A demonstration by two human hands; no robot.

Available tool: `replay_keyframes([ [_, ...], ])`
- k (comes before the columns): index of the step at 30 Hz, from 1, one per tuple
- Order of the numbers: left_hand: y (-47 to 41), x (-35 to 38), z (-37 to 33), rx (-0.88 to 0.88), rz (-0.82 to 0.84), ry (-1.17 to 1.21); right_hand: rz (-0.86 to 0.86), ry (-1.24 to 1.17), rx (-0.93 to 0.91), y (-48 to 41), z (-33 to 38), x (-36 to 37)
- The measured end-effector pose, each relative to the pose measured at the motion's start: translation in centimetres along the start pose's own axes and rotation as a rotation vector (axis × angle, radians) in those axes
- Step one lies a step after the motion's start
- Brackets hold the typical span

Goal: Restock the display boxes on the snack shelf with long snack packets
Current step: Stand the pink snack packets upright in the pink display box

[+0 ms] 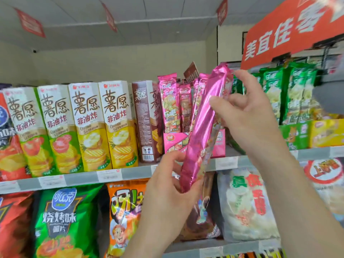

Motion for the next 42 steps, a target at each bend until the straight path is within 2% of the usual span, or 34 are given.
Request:
replay_keyframes([
  [4,-4.0,-0.8,-1.8,0.158,0.123,-0.041,0.169,-0.043,-0.053,-2.7,2.7,-0.8],
  [9,-14.4,-3.1,-6.0,0.287,0.062,0.199,0.447,-0.132,-0.18,-5.7,6.9,0.1],
  [12,-19.4,-4.0,-8.4,0.375,0.158,0.233,0.486,-0.165,-0.225,-7.5,8.5,0.3],
  [14,-21.7,-4.6,-9.4,0.445,0.223,0.167,0.415,-0.184,-0.243,-9.0,9.2,0.0],
  [16,-23.5,-5.0,-10.0,0.494,0.224,0.063,0.263,-0.049,-0.274,-10.5,9.2,-0.8],
  [18,-25.8,-5.6,-10.3,0.523,0.132,-0.052,0.138,0.161,-0.301,-12.5,9.0,-1.6],
  [19,-26.8,-5.9,-10.2,0.527,0.071,-0.099,0.131,0.274,-0.294,-13.3,8.6,-1.7],
  [21,-28.6,-6.6,-10.2,0.578,-0.055,-0.21,0.215,0.56,-0.269,-14.8,7.3,-1.0],
  [24,-30.4,-7.1,-10.0,0.644,-0.168,-0.307,0.444,0.887,-0.188,-16.1,5.0,0.8],
  [27,-31.8,-6.7,-9.2,0.656,-0.157,-0.373,0.642,1.14,-0.071,-16.9,2.7,2.0],
  [30,-32.6,-5.5,-8.0,0.675,-0.105,-0.448,0.703,1.261,-0.013,-17.4,1.5,2.5],
  [37,-33.3,-2.8,-5.6,0.608,0.033,-0.452,0.682,1.177,-0.107,-17.4,1.4,1.5],
  [42,-33.3,-0.3,-3.0,0.428,0.323,-0.527,0.716,1.08,-0.129,-17.0,1.6,1.3],
])
Point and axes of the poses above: each hand's wrist, its own y-axis away from the middle knuckle, its own x-axis out of the palm, z = x × y, the point moved 5 cm from there along -y, towards the middle knuckle, and after that the axes turned 13 degrees about x, right-handed, at the moved point
